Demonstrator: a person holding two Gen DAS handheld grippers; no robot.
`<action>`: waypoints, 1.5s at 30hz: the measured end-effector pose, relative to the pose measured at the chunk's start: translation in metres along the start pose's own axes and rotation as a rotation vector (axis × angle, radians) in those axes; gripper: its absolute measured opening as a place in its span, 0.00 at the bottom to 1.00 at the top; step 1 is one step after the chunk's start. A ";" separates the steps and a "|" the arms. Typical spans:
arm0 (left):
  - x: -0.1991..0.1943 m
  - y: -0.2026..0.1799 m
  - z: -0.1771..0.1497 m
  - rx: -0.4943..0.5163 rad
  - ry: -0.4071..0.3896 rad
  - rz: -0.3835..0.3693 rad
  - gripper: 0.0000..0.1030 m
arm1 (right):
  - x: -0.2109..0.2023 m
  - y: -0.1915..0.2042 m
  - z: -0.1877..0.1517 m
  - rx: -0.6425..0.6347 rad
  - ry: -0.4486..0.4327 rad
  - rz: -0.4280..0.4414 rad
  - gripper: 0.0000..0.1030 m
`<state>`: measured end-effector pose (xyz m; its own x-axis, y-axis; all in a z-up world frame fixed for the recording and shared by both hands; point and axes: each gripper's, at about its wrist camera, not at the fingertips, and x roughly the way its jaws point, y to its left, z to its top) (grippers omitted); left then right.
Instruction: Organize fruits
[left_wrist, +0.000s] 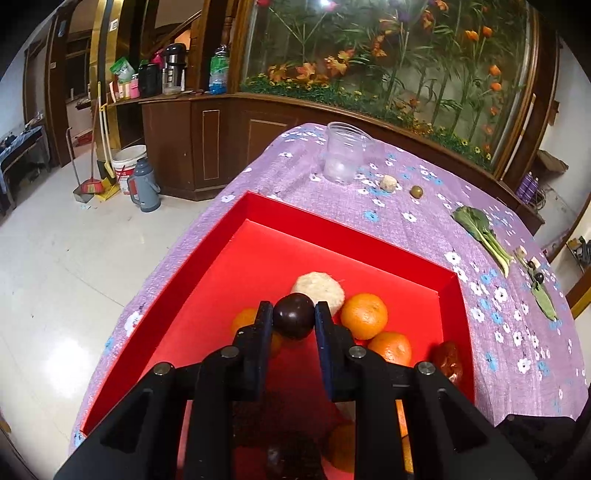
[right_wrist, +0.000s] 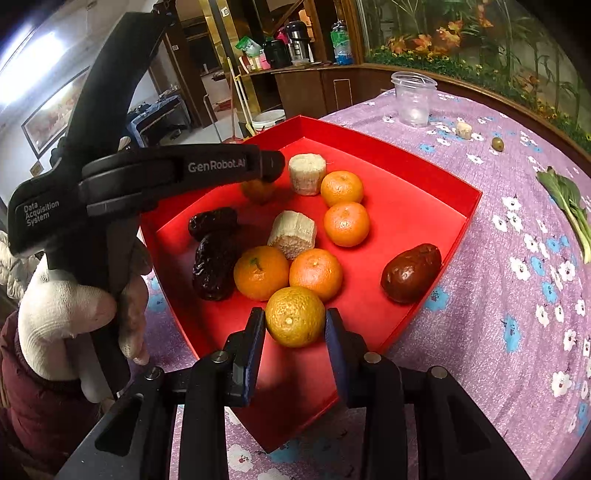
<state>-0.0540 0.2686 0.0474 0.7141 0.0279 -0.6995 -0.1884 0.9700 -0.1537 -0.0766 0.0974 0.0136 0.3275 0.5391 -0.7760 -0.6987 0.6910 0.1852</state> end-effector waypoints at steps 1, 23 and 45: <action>0.000 -0.001 0.000 0.001 0.001 -0.003 0.21 | 0.000 0.000 0.000 0.000 -0.001 -0.001 0.36; -0.009 -0.010 -0.008 -0.029 -0.003 -0.034 0.72 | -0.010 0.000 -0.004 0.003 -0.035 -0.011 0.47; -0.086 -0.041 -0.014 -0.022 -0.136 0.205 0.86 | -0.065 -0.019 -0.019 0.091 -0.163 -0.046 0.63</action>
<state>-0.1169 0.2235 0.1044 0.7435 0.2573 -0.6173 -0.3525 0.9352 -0.0348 -0.0964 0.0400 0.0486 0.4615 0.5718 -0.6783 -0.6225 0.7535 0.2117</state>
